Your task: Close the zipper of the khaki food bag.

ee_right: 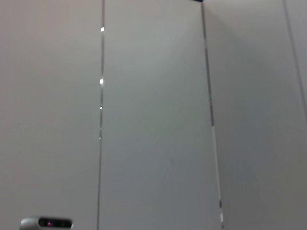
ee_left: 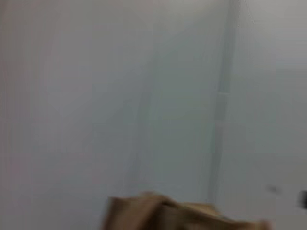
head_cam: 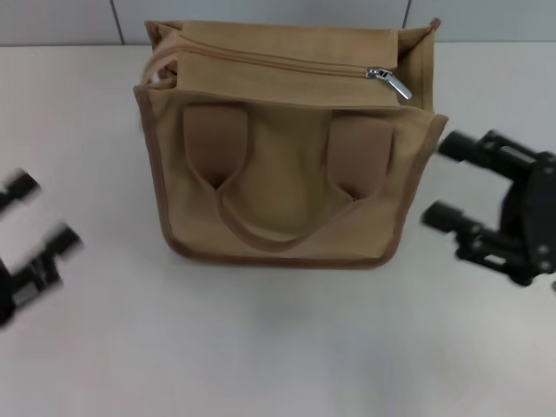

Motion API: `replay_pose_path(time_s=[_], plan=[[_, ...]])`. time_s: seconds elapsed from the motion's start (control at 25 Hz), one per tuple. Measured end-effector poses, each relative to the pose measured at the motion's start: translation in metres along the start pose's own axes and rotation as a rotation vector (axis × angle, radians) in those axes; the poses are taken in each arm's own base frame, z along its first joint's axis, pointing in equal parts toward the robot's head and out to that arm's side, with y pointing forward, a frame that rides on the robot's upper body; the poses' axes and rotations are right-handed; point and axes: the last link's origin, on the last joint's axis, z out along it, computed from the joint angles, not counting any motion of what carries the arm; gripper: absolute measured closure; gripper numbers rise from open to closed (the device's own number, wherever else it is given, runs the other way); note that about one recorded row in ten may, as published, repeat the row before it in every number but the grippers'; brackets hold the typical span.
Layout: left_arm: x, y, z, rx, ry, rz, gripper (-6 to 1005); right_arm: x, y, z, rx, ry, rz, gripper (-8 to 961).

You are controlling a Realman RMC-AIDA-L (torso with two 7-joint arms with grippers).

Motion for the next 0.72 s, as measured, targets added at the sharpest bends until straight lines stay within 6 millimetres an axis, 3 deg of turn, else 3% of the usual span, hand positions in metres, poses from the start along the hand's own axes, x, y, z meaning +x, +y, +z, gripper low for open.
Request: replay_pose_path(time_s=[0.12,0.36,0.72], plan=[[-0.002,0.009,0.006,-0.161,-0.055,-0.008,217,0.01,-0.001,0.013,-0.055,0.065,0.027,270],[-0.024,0.016,0.039,-0.366,-0.226,-0.044,217,0.039,0.006,0.034,-0.182,0.242,0.073,270],[-0.039,0.021,0.069,-0.419,-0.277,-0.045,217,0.066,0.019,0.042,-0.209,0.347,0.131,271]])
